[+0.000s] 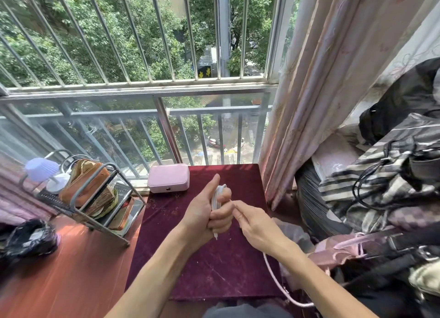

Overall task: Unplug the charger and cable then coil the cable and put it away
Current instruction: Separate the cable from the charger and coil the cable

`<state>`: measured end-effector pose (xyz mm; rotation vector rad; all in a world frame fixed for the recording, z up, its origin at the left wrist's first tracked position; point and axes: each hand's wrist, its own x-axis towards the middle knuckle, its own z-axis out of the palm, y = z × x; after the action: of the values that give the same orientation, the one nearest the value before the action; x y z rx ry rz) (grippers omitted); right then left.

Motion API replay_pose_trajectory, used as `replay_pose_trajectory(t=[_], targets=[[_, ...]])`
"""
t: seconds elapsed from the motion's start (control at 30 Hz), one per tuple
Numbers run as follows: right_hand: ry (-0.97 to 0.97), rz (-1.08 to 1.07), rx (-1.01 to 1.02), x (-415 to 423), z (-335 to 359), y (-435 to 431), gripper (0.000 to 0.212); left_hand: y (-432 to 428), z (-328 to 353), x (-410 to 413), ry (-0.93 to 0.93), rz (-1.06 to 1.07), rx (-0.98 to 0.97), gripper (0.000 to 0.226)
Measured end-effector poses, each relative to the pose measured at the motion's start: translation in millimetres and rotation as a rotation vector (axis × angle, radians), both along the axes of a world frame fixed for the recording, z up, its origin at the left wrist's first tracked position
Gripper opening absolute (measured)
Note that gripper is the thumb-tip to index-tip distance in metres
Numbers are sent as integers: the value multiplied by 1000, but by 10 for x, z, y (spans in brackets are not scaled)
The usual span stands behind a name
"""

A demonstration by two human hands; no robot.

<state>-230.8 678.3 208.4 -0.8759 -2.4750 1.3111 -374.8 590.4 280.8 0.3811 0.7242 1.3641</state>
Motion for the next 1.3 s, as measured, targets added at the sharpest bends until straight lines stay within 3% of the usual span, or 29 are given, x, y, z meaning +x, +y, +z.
replay_pose_trajectory(t=[0.2,0.4,0.57,0.63,0.77,0.87,1.03,1.13,1.3], targets=[[-387,193,360,11,140,-215,30,74,-51,-8,55,189,-124,44],[-370,230,496,80,226,-285,37,67,-148,-136,34,317,-189,38],[-147,307,432,111,476,-226,29,109,-268,-160,186,318,-268,37],[-47,312,373,113,587,-181,24,105,-302,-150,325,261,-302,37],[91,254,163,79,742,1,19,27,-345,-64,659,90,-343,40],[141,257,12,81,793,115,18,19,-346,-27,740,1,-327,52],[131,284,-119,94,836,325,12,-60,-238,-2,655,-264,-164,88],[164,246,-159,63,883,450,23,-96,-209,27,492,-317,-100,84],[287,172,-259,1,835,525,19,-84,-62,86,302,-363,-22,70]])
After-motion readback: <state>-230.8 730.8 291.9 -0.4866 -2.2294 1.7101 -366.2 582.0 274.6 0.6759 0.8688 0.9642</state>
